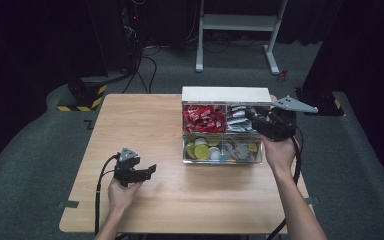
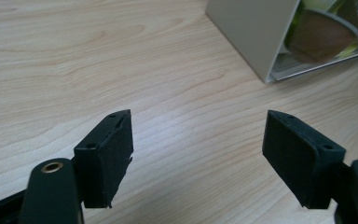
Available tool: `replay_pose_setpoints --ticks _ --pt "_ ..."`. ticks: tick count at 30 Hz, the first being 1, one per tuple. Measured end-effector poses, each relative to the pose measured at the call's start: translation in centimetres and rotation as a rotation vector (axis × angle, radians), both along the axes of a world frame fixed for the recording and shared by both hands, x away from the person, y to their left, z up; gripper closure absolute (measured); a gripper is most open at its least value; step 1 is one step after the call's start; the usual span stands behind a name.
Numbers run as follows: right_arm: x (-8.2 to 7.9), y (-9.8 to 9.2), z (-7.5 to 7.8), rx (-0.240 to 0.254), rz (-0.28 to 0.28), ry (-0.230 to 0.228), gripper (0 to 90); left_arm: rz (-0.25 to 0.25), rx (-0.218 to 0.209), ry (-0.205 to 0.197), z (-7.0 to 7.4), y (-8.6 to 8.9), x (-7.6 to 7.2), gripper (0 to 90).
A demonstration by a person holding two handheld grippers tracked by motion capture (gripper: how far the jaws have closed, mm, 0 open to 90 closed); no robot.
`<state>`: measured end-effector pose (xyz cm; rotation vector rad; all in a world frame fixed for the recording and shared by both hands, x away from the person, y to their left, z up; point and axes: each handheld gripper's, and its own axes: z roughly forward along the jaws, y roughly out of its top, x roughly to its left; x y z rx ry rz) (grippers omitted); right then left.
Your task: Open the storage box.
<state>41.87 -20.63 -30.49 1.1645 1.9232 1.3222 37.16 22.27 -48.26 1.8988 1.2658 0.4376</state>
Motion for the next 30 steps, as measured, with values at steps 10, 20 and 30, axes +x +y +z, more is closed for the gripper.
replay_pose_setpoints --ticks 10,20,30 --pt "0.1 0.0 0.0 0.008 0.0 0.002 54.5 -0.034 -0.047 -0.012 1.6 -0.6 0.1 26.5" --pt "0.3 -0.1 -0.1 0.023 -0.001 0.008 54.1 -0.093 -0.044 -0.029 3.7 -1.9 0.1 31.4" --pt "0.4 -0.1 -0.2 0.021 0.002 0.009 53.4 -0.131 -0.072 -0.08 6.1 -3.2 0.2 31.3"
